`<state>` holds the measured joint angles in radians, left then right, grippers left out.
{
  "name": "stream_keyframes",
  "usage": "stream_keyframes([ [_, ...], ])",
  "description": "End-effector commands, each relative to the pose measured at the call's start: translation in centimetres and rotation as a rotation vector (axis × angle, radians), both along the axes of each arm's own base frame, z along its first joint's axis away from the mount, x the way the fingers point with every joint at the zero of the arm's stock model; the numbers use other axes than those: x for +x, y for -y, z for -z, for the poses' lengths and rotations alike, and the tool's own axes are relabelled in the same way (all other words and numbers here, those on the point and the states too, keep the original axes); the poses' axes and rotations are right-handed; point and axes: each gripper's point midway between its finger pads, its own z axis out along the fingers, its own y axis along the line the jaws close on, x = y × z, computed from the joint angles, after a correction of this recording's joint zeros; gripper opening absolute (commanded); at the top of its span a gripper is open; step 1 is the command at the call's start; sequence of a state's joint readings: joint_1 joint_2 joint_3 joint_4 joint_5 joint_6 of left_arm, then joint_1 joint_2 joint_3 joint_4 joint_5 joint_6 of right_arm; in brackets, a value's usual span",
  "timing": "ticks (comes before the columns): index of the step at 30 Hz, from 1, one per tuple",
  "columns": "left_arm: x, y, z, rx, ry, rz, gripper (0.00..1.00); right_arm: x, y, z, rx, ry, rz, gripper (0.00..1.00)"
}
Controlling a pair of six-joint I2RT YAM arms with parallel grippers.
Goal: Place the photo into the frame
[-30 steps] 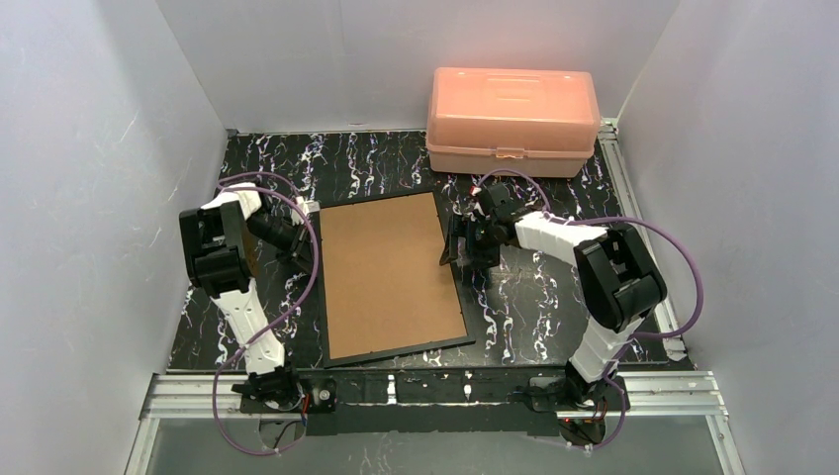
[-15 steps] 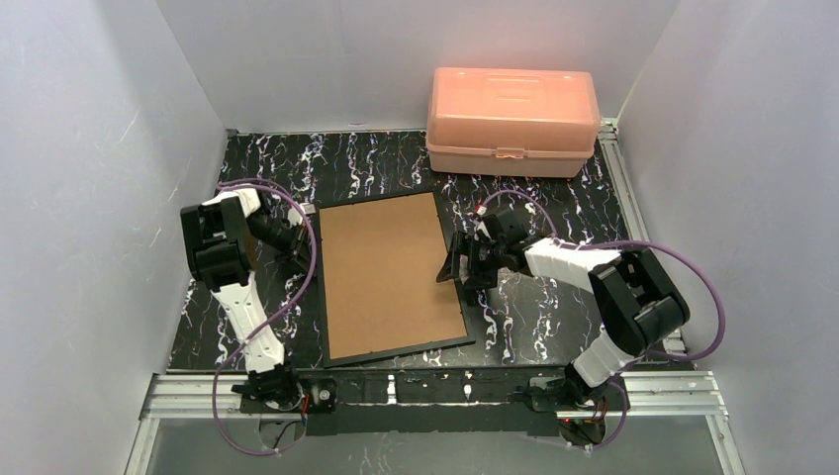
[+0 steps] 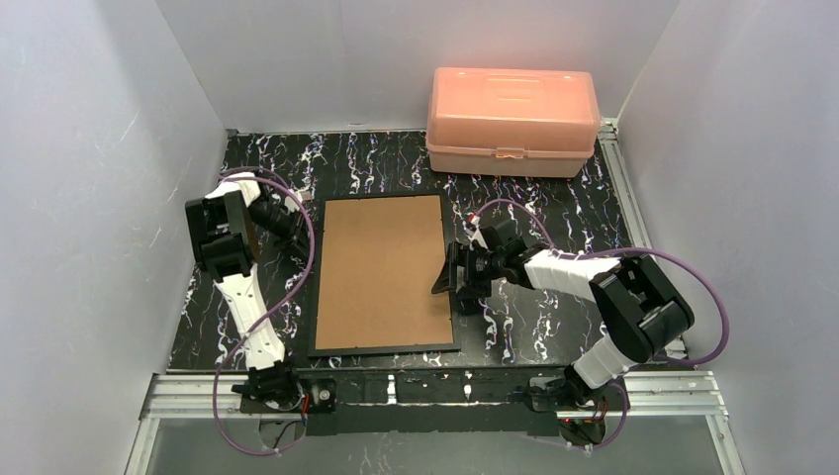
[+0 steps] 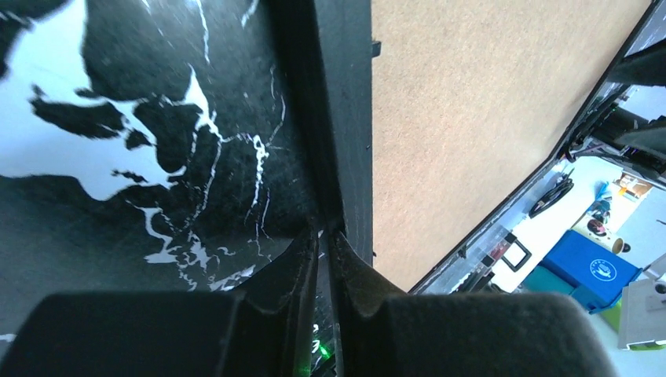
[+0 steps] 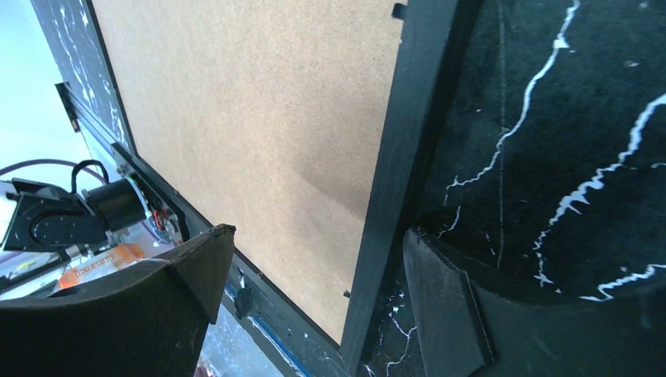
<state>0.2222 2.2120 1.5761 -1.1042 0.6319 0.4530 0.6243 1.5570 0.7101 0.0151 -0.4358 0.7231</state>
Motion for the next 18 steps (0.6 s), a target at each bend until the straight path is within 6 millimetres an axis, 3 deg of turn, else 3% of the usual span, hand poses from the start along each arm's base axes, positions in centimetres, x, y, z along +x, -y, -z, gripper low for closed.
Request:
stream_keyframes([
  [1, 0.2, 1.3, -1.0, -0.03, -0.043, -0.009, 0.11, -1.2, -0.8, 0.7, -0.003, 0.013, -0.078, 0.87],
  [6, -0.7, 1.3, -1.0, -0.021, -0.048, 0.02, 0.06, -0.4, 0.1, 1.3, -0.074, 0.041, -0.063, 0.88],
  [13, -2.8, 2.1, -1.4, -0.029, -0.015, 0.129, 0.02, 5.2, 0.4, 1.3, -0.137, 0.117, 0.016, 0.9],
  [18, -4.2, 2.6, -1.7, -0.046, 0.0, 0.171, 0.01, 7.2, -0.9, 1.8, -0.137, 0.114, 0.012, 0.89],
])
